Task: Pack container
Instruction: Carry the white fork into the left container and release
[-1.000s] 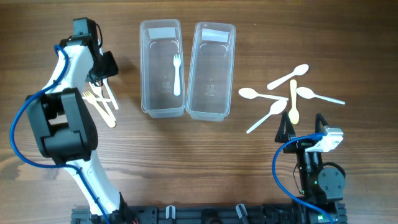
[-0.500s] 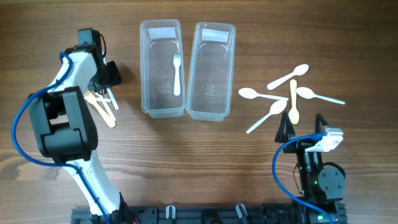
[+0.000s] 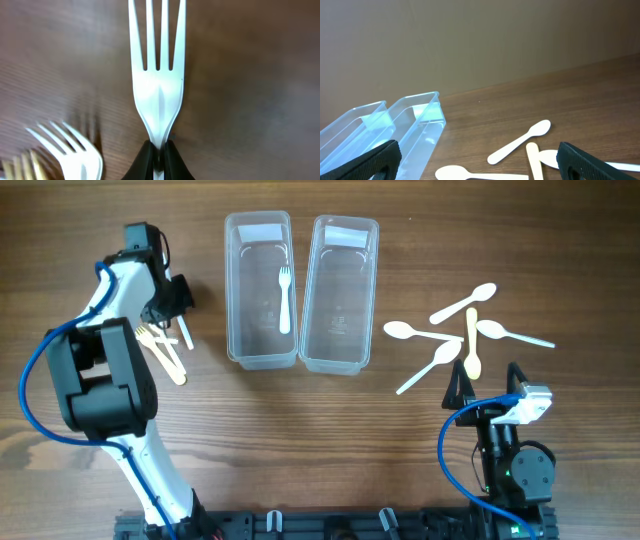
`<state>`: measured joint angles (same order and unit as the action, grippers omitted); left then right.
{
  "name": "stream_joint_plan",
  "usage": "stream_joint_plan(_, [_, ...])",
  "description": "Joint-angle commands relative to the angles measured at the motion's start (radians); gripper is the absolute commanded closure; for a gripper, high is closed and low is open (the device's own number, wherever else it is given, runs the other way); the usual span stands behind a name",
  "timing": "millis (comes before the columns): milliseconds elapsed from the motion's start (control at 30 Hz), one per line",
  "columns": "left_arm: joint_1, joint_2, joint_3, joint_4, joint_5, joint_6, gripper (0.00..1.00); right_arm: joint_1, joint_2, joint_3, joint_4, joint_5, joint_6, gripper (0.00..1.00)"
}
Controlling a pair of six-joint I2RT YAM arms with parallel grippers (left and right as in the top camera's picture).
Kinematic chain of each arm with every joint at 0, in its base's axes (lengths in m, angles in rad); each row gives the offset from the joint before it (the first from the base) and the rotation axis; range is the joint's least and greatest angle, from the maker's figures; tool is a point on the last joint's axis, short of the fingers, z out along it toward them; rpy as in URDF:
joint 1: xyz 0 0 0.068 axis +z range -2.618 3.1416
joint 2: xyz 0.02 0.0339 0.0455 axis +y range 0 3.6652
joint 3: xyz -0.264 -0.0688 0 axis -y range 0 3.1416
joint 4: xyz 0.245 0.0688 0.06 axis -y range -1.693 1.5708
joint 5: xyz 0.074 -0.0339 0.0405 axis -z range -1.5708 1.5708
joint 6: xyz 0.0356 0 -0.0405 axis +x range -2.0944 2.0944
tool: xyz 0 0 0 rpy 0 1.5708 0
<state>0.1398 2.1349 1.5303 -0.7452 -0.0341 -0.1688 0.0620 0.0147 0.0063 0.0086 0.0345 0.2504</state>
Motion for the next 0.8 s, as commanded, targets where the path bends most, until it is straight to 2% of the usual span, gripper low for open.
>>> stream_joint_plan(0, [-0.007, -0.112, 0.227, 0.013, 0.022, 0.004, 0.96, 0.002, -0.007, -0.001, 0.006, 0.017, 0.015, 0.0])
stream_joint_plan(67, [-0.029, -0.179, 0.281, 0.019, 0.073, 0.005, 0.96, 0.002, -0.007, -0.001, 0.006, 0.017, 0.014, 0.0])
stream_joint_plan(200, [-0.13, -0.255, 0.287, 0.018, 0.269, 0.006, 0.96, 0.002, -0.007, -0.001, 0.006, 0.017, 0.015, 0.0])
stream_joint_plan(267, [-0.187, -0.238, 0.287, -0.009, 0.285, 0.024, 0.96, 0.002, -0.007, -0.001, 0.006, 0.017, 0.014, 0.0])
stream_joint_plan(300, [-0.23, -0.219, 0.287, -0.034, 0.285, 0.084, 0.96, 0.002, -0.007, -0.001, 0.006, 0.017, 0.014, 0.0])
stream_joint_plan(367, [-0.289, -0.182, 0.286, -0.074, 0.283, 0.095, 0.95, 0.002, -0.007, -0.001, 0.006, 0.017, 0.014, 0.0])
stream_joint_plan(500, [-0.308, -0.158, 0.286, -0.103, 0.284, 0.094, 0.95, 0.002, -0.007, -0.001, 0.006, 0.017, 0.014, 0.0])
stream_joint_plan(533, [-0.308, -0.158, 0.286, -0.11, 0.284, 0.094, 0.9, 0.002, -0.007, -0.001, 0.005, 0.017, 0.015, 0.0])
stream_joint_plan(600, [-0.308, -0.158, 0.287, -0.116, 0.284, 0.094, 0.18, 0.002, -0.007, -0.001, 0.006, 0.017, 0.014, 0.0])
stream_joint_plan(633, [-0.307, -0.158, 0.288, -0.108, 0.284, 0.094, 0.06, 0.002, -0.007, -0.001, 0.006, 0.017, 0.014, 0.0])
stream_joint_plan(700, [-0.288, -0.191, 0.307, -0.097, 0.24, 0.094, 0.07, 0.002, -0.007, -0.001, 0.005, 0.017, 0.015, 0.0])
stream_joint_plan(767, [-0.243, -0.275, 0.318, -0.11, 0.089, 0.082, 0.09, 0.002, -0.007, -0.001, 0.006, 0.017, 0.014, 0.0])
